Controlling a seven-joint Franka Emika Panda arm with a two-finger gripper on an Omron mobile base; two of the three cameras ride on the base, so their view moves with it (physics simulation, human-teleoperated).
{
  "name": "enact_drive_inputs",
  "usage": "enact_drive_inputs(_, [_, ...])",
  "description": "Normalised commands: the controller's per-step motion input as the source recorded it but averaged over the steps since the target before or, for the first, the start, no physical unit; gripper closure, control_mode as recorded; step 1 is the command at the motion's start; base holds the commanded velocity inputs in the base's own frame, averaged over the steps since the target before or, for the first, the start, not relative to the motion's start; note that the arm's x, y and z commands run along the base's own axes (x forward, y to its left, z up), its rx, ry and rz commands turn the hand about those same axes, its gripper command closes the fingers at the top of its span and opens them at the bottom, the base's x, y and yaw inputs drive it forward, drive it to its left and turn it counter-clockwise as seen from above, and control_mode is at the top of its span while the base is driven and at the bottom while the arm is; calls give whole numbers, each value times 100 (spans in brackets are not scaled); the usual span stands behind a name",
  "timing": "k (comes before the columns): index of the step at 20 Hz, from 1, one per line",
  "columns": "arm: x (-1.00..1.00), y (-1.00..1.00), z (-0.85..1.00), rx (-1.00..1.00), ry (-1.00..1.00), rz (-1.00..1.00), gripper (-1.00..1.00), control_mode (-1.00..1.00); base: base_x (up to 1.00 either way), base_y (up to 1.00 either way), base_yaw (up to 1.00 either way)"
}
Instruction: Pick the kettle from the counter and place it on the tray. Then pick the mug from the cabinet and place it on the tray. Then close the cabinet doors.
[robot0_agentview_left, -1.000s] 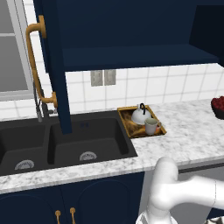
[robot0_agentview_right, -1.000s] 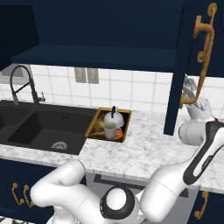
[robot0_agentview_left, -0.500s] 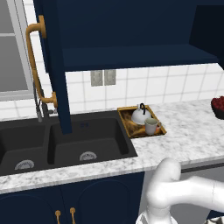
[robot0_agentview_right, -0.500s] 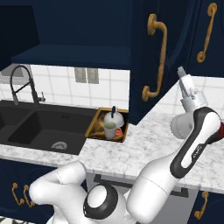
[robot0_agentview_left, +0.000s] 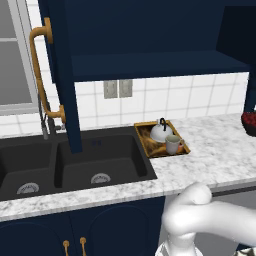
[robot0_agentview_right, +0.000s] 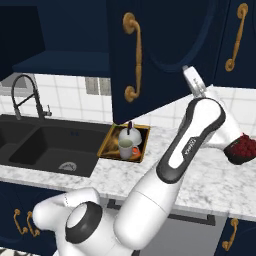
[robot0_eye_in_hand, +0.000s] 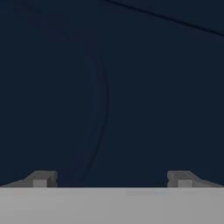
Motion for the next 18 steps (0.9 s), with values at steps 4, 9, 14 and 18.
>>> enact_drive_inputs(4, [3, 87, 0, -5, 28, -1, -100, -100, 0, 0, 0])
enact_drive_inputs(9, [21, 90, 0, 0, 16, -5, -100, -100, 0, 0, 0])
enact_drive_inputs(14, [45, 100, 0, 0, 11, -9, -100, -100, 0, 0, 0])
enact_drive_inputs(18, [77, 100, -2, 0, 18, -7, -100, -100, 0, 0, 0])
